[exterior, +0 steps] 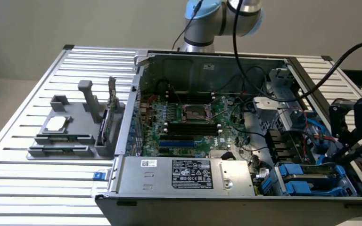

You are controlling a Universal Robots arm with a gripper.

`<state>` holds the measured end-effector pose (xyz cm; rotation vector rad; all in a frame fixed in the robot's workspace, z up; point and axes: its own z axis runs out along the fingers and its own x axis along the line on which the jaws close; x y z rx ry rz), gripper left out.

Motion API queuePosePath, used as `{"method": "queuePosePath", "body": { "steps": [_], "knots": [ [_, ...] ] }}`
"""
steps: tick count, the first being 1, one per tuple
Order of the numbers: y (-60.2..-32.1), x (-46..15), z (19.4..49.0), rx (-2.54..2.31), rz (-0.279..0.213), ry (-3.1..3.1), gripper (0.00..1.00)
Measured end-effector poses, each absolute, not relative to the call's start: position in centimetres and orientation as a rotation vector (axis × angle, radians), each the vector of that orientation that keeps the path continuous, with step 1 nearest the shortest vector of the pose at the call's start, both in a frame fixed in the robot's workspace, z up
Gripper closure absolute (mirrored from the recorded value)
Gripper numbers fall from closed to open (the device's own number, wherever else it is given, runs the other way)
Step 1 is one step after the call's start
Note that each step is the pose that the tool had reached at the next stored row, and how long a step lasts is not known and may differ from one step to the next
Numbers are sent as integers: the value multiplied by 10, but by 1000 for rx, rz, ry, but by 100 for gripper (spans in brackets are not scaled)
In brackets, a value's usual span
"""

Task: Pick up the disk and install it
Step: 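Insert the first disk wire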

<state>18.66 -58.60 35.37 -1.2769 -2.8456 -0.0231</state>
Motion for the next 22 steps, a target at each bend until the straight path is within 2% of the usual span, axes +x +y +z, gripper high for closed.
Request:
{"method": "queuePosePath", "body": {
  "steps": [13, 15, 16, 22],
  "knots": [
    [-590, 191, 352, -1267, 18, -2780, 79],
    [-590, 192, 352, -1265, 21, -2775, 77],
    [-590, 192, 352, -1264, 23, -2772, 71],
    [-590, 192, 352, -1266, 27, -2761, 71]
  ]
}}
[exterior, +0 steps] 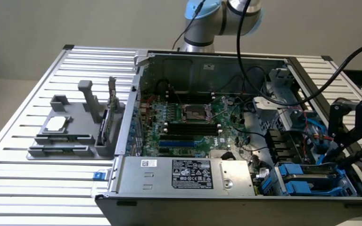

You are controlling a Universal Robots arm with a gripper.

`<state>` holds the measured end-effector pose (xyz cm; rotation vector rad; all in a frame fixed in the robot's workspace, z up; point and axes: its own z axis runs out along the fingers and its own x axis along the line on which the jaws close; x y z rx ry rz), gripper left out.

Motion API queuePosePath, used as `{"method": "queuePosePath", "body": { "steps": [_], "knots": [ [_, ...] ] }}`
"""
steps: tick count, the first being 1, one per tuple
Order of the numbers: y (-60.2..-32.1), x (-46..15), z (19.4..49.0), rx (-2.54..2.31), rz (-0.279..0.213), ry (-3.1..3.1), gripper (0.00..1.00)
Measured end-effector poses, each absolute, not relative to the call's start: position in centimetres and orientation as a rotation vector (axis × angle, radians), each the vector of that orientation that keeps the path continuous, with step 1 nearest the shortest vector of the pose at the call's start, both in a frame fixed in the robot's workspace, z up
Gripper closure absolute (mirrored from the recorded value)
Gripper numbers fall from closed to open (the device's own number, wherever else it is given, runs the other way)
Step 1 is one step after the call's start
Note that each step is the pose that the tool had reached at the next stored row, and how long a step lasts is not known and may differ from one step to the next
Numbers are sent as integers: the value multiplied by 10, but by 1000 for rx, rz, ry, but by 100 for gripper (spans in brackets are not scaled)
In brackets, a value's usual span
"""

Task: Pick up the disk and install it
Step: 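Insert the first disk wire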

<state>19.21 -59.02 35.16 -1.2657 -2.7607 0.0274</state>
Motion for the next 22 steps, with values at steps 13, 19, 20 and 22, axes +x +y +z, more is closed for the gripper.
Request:
{"method": "queuePosePath", "body": {
  "steps": [13, 19, 20, 22],
  "knots": [
    [-590, 197, 351, -1290, 22, -2740, 80],
    [-593, 199, 351, -1308, 15, -2729, 80],
    [-594, 199, 351, -1308, 14, -2727, 80],
    [-595, 199, 351, -1309, 7, -2723, 80]
  ]
}}
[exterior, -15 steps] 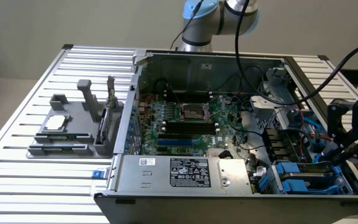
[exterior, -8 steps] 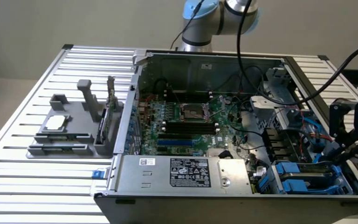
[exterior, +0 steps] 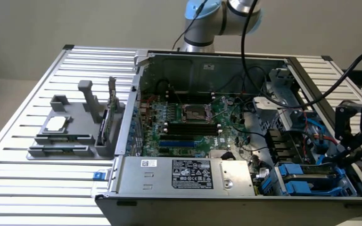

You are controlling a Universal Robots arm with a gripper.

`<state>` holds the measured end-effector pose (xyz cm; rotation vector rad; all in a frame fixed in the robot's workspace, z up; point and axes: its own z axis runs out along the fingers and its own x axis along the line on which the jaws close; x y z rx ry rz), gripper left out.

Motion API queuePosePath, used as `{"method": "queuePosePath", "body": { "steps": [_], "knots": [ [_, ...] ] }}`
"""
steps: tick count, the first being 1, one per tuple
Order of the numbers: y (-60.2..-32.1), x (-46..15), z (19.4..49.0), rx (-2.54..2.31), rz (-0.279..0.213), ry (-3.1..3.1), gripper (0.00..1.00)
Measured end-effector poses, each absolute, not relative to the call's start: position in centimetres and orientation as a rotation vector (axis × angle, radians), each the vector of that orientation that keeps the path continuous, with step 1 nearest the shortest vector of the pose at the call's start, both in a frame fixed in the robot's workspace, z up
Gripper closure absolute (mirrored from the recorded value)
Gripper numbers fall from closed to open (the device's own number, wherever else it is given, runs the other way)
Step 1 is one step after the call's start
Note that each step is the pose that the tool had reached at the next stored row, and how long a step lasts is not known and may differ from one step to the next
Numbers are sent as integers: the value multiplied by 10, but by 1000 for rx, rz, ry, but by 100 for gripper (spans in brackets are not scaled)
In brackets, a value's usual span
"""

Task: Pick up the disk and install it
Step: 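Insert the first disk wire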

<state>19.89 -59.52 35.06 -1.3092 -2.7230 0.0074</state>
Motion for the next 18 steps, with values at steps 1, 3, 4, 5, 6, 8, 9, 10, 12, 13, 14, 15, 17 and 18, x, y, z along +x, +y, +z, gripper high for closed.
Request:
{"method": "queuePosePath", "body": {
  "steps": [1, 3, 4, 5, 6, 8, 9, 10, 12, 13, 14, 15, 17, 18],
  "knots": [
    [-596, 199, 350, -1309, 4, -2720, 80],
    [-597, 199, 350, -1309, -5, -2713, 80],
    [-597, 199, 349, -1309, -8, -2710, 80],
    [-597, 199, 349, -1309, -11, -2707, 80],
    [-597, 199, 349, -1309, -13, -2704, 80],
    [-597, 199, 348, -1309, -17, -2701, 80],
    [-597, 199, 348, -1308, -18, -2699, 80],
    [-597, 199, 348, -1308, -20, -2697, 78],
    [-597, 199, 348, -1308, -21, -2693, 72],
    [-597, 199, 348, -1309, -22, -2691, 72],
    [-597, 199, 348, -1310, -24, -2689, 72],
    [-597, 199, 348, -1311, -27, -2686, 72],
    [-597, 200, 348, -1313, -31, -2683, 72],
    [-597, 201, 348, -1314, -34, -2682, 72]
  ]
}}
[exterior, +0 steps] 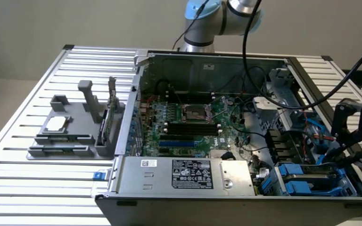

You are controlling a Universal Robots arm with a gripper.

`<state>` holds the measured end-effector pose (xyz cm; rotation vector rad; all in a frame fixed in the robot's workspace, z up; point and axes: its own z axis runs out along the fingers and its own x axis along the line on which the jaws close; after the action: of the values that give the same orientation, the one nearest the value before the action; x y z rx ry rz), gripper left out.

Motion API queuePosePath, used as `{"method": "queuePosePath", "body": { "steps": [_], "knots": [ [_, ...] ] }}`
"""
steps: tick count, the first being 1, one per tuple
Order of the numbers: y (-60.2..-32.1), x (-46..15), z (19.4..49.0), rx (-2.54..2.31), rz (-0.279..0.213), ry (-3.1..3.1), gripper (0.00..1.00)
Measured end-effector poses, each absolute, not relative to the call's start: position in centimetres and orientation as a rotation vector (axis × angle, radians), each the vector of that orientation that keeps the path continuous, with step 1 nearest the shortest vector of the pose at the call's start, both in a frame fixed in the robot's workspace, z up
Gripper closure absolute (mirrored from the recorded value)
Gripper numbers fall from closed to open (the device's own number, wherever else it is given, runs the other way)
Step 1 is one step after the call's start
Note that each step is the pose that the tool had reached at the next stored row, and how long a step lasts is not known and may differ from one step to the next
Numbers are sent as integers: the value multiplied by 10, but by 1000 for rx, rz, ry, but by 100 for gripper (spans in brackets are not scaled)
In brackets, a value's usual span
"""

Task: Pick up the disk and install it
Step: 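Insert the first disk wire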

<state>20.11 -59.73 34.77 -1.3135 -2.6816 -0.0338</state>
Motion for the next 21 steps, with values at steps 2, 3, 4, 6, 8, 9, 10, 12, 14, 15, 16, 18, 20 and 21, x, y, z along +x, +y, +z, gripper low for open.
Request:
{"method": "queuePosePath", "body": {
  "steps": [2, 3, 4, 6, 8, 9, 10, 12, 14, 15, 16, 18, 20, 21],
  "knots": [
    [-597, 202, 347, -1315, -38, -2679, 72],
    [-598, 203, 347, -1315, -40, -2677, 72],
    [-599, 203, 347, -1316, -41, -2676, 72],
    [-600, 203, 346, -1317, -45, -2673, 72],
    [-600, 203, 344, -1320, -49, -2670, 72],
    [-601, 203, 343, -1322, -50, -2668, 72],
    [-601, 203, 343, -1323, -51, -2665, 72],
    [-601, 203, 342, -1327, -52, -2660, 72],
    [-601, 204, 342, -1333, -56, -2655, 72],
    [-601, 204, 342, -1335, -58, -2653, 72],
    [-601, 204, 341, -1337, -60, -2651, 72],
    [-601, 204, 341, -1339, -65, -2648, 72],
    [-601, 204, 341, -1341, -69, -2646, 72],
    [-601, 204, 341, -1342, -71, -2645, 72]
  ]
}}
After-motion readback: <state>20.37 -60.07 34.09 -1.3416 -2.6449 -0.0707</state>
